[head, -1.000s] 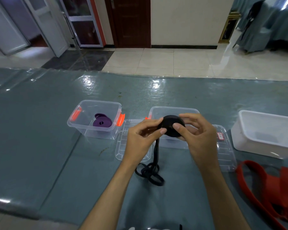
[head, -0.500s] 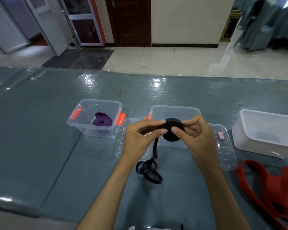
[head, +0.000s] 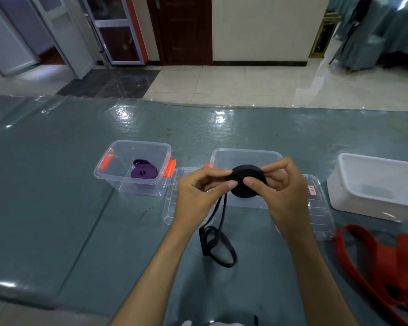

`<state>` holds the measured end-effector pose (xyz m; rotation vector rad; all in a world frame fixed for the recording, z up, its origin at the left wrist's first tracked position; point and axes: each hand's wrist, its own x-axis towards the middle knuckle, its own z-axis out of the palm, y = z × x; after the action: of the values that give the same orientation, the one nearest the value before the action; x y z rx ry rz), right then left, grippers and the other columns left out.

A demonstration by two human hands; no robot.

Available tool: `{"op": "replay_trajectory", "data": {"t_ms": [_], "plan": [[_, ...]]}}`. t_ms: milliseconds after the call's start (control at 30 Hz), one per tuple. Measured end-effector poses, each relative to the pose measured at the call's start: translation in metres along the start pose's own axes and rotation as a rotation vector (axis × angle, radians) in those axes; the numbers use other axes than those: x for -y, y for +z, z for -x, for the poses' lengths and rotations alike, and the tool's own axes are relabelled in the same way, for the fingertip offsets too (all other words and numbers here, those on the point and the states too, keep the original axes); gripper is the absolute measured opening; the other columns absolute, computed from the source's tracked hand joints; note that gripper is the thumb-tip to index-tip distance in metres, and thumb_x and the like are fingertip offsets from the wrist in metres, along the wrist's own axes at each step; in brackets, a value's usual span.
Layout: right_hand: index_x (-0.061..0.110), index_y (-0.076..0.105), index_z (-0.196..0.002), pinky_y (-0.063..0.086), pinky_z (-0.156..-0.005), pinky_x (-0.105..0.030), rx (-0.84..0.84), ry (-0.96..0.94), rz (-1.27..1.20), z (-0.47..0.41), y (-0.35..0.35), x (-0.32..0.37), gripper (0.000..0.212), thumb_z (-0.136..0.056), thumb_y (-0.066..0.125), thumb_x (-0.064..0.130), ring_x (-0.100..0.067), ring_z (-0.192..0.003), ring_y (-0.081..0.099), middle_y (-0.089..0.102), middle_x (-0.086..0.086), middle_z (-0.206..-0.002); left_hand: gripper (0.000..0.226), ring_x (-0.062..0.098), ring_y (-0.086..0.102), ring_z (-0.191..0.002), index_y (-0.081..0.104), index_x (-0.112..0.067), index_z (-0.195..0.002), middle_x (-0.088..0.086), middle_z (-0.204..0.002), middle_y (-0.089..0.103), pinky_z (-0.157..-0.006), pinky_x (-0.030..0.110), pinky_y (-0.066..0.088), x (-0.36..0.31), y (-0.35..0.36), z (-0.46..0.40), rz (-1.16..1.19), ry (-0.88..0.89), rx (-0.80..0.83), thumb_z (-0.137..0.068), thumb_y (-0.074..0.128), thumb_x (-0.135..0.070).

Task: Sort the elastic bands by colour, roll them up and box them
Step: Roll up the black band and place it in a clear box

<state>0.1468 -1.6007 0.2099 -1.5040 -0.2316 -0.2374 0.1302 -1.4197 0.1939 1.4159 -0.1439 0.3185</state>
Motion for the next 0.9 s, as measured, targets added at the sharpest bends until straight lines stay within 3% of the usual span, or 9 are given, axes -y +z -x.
{"op": "replay_trajectory", "data": {"t_ms": [167, 300, 400, 500, 567, 700, 900], "plan": [[0.013, 0.065, -0.098, 0.066, -0.082, -0.044, -0.01, -0.004, -0.009, 0.002, -0.002, -0.004, 0.026, -0.082, 0.085, 0.008, -0.025, -0.095, 0.08, 0.078, -0.013, -0.099, 0.04, 0.018, 0.077, -0.105, 0.081, -0.031, -0.113, -0.001, -0.11, 0.079, -0.092, 0.023, 0.058, 0.001, -0.006, -0.002, -0.061, 0.037, 0.08, -0.083, 0.085, -0.005], [0.009, 0.06, -0.089, 0.066, -0.079, -0.049, 0.056, 0.057, 0.046, -0.001, -0.008, -0.006, 0.032, -0.078, 0.089, 0.01, -0.026, -0.09, 0.081, 0.08, -0.011, -0.092, 0.029, 0.021, 0.079, -0.097, 0.083, -0.024, -0.1, 0.004, -0.101, 0.081, -0.086, 0.023, 0.06, 0.003, -0.004, -0.001, -0.007, 0.016, -0.033, -0.08, 0.088, -0.005], [0.018, 0.068, -0.098, 0.065, -0.08, -0.054, 0.037, 0.018, 0.014, 0.0, -0.008, -0.005, 0.028, -0.082, 0.088, 0.006, -0.03, -0.093, 0.08, 0.08, -0.011, -0.096, 0.034, 0.016, 0.078, -0.101, 0.084, -0.029, -0.101, 0.0, -0.103, 0.081, -0.09, 0.021, 0.058, 0.002, -0.004, 0.0, 0.008, -0.005, -0.015, -0.081, 0.085, -0.002], [0.027, 0.074, -0.1, 0.066, -0.081, -0.047, 0.05, 0.017, -0.021, 0.003, -0.005, -0.005, 0.029, -0.084, 0.085, 0.006, -0.028, -0.096, 0.08, 0.08, -0.008, -0.1, 0.036, 0.017, 0.077, -0.106, 0.083, -0.025, -0.108, 0.001, -0.11, 0.081, -0.09, 0.021, 0.058, 0.001, -0.009, -0.002, 0.037, -0.061, 0.032, -0.084, 0.081, 0.002], [0.02, 0.071, -0.093, 0.066, -0.082, -0.04, 0.083, 0.053, -0.035, 0.002, -0.005, -0.005, 0.019, -0.082, 0.084, 0.012, -0.026, -0.095, 0.08, 0.081, -0.008, -0.099, 0.033, 0.02, 0.078, -0.104, 0.083, -0.021, -0.108, 0.004, -0.109, 0.081, -0.089, 0.023, 0.059, 0.0, -0.011, -0.003, 0.037, -0.068, 0.023, -0.084, 0.082, 0.003], [0.011, 0.066, -0.081, 0.065, -0.069, -0.03, 0.021, 0.086, -0.071, 0.001, -0.003, -0.006, 0.015, -0.083, 0.08, 0.013, -0.025, -0.082, 0.08, 0.08, -0.01, -0.086, 0.023, 0.024, 0.079, -0.093, 0.082, -0.024, -0.094, 0.008, -0.098, 0.081, -0.085, 0.024, 0.06, 0.002, -0.009, -0.002, 0.016, -0.08, -0.066, -0.078, 0.09, -0.009], [0.013, 0.076, -0.108, 0.061, -0.074, -0.019, 0.073, 0.046, 0.021, 0.004, -0.002, -0.013, 0.021, -0.092, 0.075, -0.001, -0.01, -0.084, 0.079, 0.082, 0.003, -0.092, 0.018, 0.022, 0.078, -0.093, 0.08, -0.019, -0.091, 0.009, -0.097, 0.081, -0.084, 0.026, 0.06, 0.01, -0.013, 0.004, 0.004, -0.142, -0.004, -0.08, 0.088, -0.007]]}}
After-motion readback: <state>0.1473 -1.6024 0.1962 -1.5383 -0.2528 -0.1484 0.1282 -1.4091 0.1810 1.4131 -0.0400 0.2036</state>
